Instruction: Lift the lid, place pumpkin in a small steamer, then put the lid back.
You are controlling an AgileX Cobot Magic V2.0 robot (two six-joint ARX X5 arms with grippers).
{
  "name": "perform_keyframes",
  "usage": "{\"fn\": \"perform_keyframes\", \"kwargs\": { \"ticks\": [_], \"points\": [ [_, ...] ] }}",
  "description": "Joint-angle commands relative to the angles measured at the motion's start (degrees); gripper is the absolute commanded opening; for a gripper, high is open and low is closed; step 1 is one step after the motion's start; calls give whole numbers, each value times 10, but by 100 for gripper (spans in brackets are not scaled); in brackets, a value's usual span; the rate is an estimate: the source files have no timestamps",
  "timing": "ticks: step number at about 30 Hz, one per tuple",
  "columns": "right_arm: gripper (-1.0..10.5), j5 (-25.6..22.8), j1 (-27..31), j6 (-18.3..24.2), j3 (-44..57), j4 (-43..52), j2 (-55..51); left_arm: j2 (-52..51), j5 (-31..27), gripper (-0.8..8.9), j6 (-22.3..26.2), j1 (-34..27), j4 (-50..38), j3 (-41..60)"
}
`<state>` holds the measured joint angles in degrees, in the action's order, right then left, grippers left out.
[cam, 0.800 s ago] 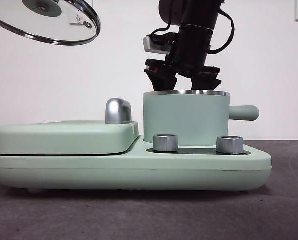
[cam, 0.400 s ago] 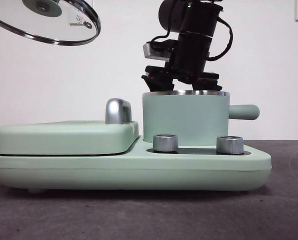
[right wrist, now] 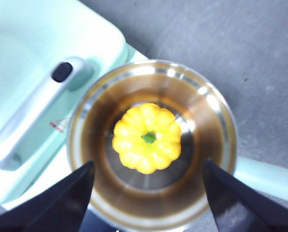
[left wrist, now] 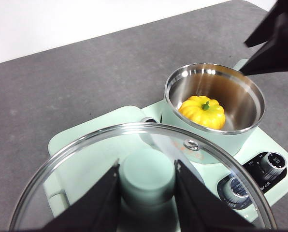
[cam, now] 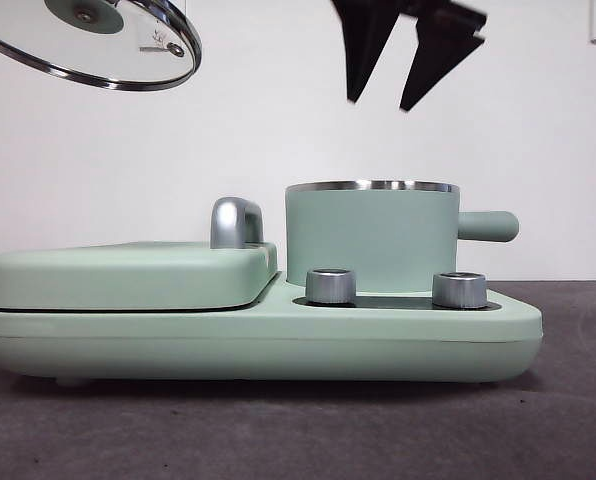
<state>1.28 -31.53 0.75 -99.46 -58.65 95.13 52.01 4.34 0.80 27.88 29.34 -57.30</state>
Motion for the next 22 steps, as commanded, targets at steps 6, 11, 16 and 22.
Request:
{"fn": "perform_keyframes", "kwargs": {
  "ticks": [6, 11, 16, 22],
  "points": [
    [339, -2, -4, -8, 222, 105, -198, 0, -1, 17, 4, 2, -19, -9],
    [338, -3, -4, -26, 330, 146, -316, 2, 2, 16, 5, 3, -23, -9],
    [338, -2, -6, -47, 396, 145, -410, 14, 32, 16, 4, 4, -44, -9],
    [338, -3, -6, -59, 445, 131, -501, 54, 48, 16, 5, 26, -90, -8]
  ]
}}
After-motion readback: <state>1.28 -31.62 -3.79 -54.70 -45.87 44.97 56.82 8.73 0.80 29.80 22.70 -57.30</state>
